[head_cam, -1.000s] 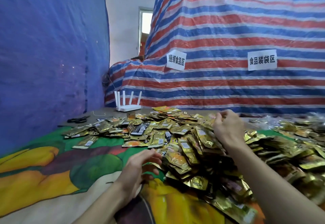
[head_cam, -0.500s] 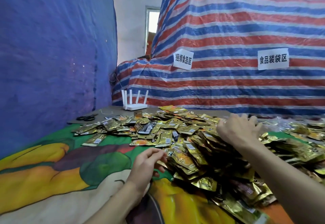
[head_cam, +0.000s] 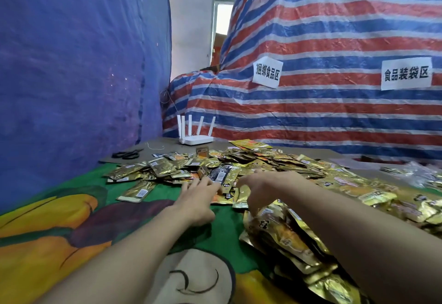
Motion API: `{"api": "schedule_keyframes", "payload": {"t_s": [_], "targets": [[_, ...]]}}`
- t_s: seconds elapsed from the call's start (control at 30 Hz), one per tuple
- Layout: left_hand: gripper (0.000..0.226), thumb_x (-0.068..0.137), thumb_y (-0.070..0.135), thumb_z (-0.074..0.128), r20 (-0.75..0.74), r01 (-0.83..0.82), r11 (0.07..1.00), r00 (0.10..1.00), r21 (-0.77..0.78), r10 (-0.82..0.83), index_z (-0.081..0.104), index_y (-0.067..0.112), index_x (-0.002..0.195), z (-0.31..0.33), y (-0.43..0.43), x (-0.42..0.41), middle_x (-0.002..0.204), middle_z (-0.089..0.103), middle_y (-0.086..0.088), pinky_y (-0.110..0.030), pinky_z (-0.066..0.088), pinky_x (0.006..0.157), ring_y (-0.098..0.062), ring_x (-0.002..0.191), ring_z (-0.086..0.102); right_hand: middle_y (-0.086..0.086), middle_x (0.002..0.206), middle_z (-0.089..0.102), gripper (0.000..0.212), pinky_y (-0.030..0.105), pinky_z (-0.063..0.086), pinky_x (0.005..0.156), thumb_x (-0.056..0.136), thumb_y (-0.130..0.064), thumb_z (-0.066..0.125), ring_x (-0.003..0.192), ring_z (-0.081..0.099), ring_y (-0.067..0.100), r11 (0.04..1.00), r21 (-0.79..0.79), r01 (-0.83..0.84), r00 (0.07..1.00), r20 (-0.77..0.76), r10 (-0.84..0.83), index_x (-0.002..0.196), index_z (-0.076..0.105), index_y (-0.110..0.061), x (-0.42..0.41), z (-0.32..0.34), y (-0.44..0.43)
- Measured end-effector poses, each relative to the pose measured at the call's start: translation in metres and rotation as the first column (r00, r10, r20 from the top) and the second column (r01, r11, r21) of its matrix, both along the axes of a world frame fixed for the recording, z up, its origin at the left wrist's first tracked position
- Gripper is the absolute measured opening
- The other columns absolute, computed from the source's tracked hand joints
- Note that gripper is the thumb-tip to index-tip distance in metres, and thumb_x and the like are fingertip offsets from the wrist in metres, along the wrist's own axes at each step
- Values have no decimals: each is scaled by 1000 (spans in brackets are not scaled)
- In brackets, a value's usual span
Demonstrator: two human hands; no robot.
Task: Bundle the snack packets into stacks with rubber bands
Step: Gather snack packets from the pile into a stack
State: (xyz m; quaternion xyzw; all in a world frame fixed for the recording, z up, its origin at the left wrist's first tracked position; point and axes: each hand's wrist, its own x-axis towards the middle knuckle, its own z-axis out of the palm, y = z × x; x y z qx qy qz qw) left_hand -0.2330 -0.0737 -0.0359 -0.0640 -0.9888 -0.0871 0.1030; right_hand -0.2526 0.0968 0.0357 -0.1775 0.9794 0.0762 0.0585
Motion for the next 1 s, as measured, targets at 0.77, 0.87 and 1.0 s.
{"api": "schedule_keyframes", "payload": {"t_s": [0.77, 0.87, 1.0], "targets": [[12, 92, 1, 46, -192, 65, 997, 979, -41, -71, 45, 12, 94, -23, 2, -60, 111, 61, -16, -41, 42, 72, -38, 102, 61, 8, 124, 62, 61, 47, 53, 97, 83, -48, 71, 111, 61, 25, 999, -31, 35, 999, -16, -36, 130, 54, -14, -94, -19, -12], [11, 94, 0, 45, -196, 117, 990, 975, 75, -100, 52, 6, 98, -21, -6, -50, 114, 55, -11, -44, 49, 80, -32, 103, 58, 7, 97, 67, 21, 41, 60, 81, 91, -28, 65, 89, 66, 24, 999, -14, -38, 993, -110, 36, 104, 64, -11, -83, -20, -12], [9, 96, 3, 51, -297, 141, 930, 954, 338, -37, 55, 11, 93, -15, -21, -32, 103, 50, -2, -33, 44, 85, -21, 99, 53, 13, 95, 68, 9, 41, 59, 74, 92, -5, 59, 88, 67, 30, 991, -59, -119, 969, -226, 103, 97, 67, -5, -65, -19, -12]]}}
